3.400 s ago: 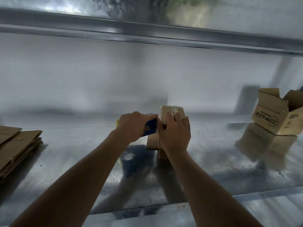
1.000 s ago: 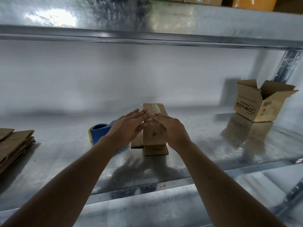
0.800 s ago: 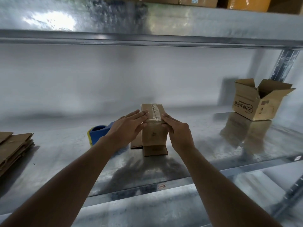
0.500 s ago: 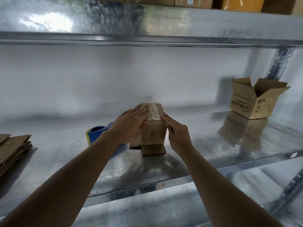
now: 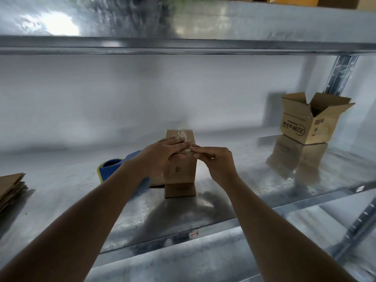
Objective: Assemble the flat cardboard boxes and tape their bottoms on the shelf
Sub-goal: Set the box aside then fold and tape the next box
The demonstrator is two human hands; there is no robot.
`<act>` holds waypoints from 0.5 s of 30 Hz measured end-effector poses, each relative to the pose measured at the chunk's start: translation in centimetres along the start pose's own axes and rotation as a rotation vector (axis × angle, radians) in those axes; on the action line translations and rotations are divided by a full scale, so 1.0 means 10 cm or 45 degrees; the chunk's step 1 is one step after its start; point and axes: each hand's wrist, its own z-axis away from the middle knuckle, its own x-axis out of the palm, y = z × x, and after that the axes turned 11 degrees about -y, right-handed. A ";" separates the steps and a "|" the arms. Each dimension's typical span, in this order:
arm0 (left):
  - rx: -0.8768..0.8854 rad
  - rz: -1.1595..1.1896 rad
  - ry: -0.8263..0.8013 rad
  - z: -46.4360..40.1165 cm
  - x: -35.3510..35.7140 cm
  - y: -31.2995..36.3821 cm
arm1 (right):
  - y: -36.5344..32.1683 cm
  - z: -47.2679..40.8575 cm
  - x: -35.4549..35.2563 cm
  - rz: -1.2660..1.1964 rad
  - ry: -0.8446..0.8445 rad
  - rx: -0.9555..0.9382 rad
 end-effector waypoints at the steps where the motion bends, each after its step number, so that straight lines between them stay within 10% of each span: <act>1: -0.015 0.019 0.007 0.01 0.01 0.01 | -0.02 0.02 0.04 -0.247 0.030 0.077; 4: -0.053 0.059 0.036 0.01 0.01 0.06 | -0.05 0.09 0.18 -0.520 0.216 0.302; 15: -0.121 0.108 0.076 0.00 -0.01 0.17 | -0.15 0.31 0.45 0.296 0.230 0.510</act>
